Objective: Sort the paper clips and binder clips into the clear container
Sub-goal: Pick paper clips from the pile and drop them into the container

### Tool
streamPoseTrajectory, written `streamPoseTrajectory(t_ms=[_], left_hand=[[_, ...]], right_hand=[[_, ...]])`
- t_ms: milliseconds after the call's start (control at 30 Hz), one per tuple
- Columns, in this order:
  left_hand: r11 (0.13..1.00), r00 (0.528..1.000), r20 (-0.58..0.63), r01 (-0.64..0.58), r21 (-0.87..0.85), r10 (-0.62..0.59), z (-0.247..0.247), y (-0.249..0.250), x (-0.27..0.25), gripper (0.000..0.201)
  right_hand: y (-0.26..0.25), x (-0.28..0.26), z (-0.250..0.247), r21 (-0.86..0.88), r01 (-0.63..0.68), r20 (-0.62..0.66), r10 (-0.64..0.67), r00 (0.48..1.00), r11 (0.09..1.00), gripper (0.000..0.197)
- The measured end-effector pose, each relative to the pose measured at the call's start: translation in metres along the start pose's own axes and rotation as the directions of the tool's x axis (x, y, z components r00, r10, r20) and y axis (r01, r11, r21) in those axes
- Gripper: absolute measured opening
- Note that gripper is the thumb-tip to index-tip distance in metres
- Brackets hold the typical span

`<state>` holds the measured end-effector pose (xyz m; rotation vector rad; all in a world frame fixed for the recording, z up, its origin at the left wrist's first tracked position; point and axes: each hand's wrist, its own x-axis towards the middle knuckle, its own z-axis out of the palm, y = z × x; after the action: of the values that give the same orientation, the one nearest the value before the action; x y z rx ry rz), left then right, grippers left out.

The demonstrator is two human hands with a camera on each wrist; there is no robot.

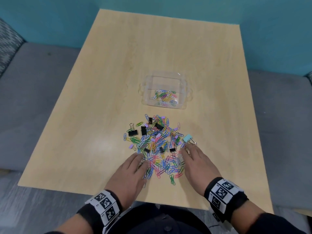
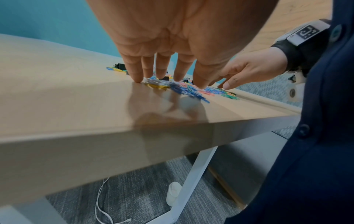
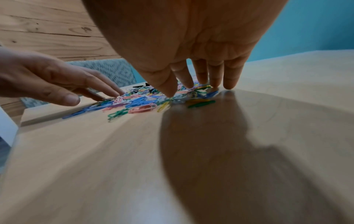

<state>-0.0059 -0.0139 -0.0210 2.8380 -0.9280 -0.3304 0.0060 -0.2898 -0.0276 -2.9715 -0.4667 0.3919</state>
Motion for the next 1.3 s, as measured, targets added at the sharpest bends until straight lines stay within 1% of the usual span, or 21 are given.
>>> streamPoseTrajectory(t_ms=[133,233,400,500,600,733,833,900,967,1100,1200,1233,1300], left_hand=[[1.0,0.999,0.03,0.027,-0.016,-0.026,0.009,-0.005,0.013,0.057],[0.999,0.998,0.051,0.042,-0.008,-0.042,0.01,-0.005,0.016,0.055],[0.998,0.998,0.031,0.062,-0.017,-0.061,0.012,-0.003,0.009,0.056],[0.996,0.996,0.006,0.09,-0.017,-0.09,0.01,0.001,0.017,0.058],[0.994,0.994,0.017,0.112,-0.005,-0.112,0.01,0.001,0.023,0.057],[0.999,0.995,0.094,0.032,0.019,-0.034,0.019,-0.001,0.016,0.054],[1.0,0.992,0.123,-0.005,0.02,0.003,0.024,-0.002,0.008,0.054],[1.0,0.992,0.124,-0.01,0.026,0.007,0.023,-0.002,0.007,0.056],[0.999,0.991,0.134,-0.016,0.027,0.013,0.022,-0.002,0.008,0.058],[0.999,0.988,0.151,-0.033,0.028,0.029,0.021,-0.002,0.007,0.056],[0.999,0.993,0.108,-0.042,0.0,0.042,0.016,0.0,0.006,0.052],[0.999,0.994,0.103,-0.041,-0.013,0.042,0.014,0.002,0.007,0.053],[0.999,0.99,0.132,-0.046,-0.018,0.047,0.015,0.004,0.011,0.059]], right_hand=[[-0.002,0.008,-0.002,-0.009,0.019,-0.019,-0.019,1.0,1.0,0.055],[-0.005,0.004,-0.003,-0.012,0.043,-0.007,-0.043,0.999,0.999,0.05],[-0.012,-0.01,-0.006,0.028,0.092,0.008,-0.093,0.996,0.995,0.044],[-0.012,-0.003,-0.009,0.054,0.041,-0.017,-0.04,0.999,0.998,0.05],[-0.015,0.002,-0.009,0.02,0.011,0.0,-0.011,1.0,1.0,0.054],[-0.025,-0.005,-0.014,0.013,0.093,0.035,-0.094,0.995,0.996,0.05],[-0.019,0.002,-0.015,0.032,0.048,-0.019,-0.047,0.999,0.998,0.054],[-0.012,0.01,-0.014,0.026,0.029,-0.027,-0.028,0.999,0.999,0.054],[-0.009,0.014,-0.014,-0.005,0.038,0.001,-0.038,0.999,0.999,0.053],[-0.017,0.001,-0.018,-0.045,0.061,0.046,-0.059,0.997,0.997,0.045],[-0.028,-0.013,-0.019,-0.002,0.113,0.081,-0.112,0.99,0.994,0.042],[-0.03,-0.014,-0.019,0.019,0.109,0.078,-0.11,0.991,0.994,0.041],[-0.032,-0.012,-0.021,0.052,0.077,0.052,-0.079,0.995,0.996,0.042]])
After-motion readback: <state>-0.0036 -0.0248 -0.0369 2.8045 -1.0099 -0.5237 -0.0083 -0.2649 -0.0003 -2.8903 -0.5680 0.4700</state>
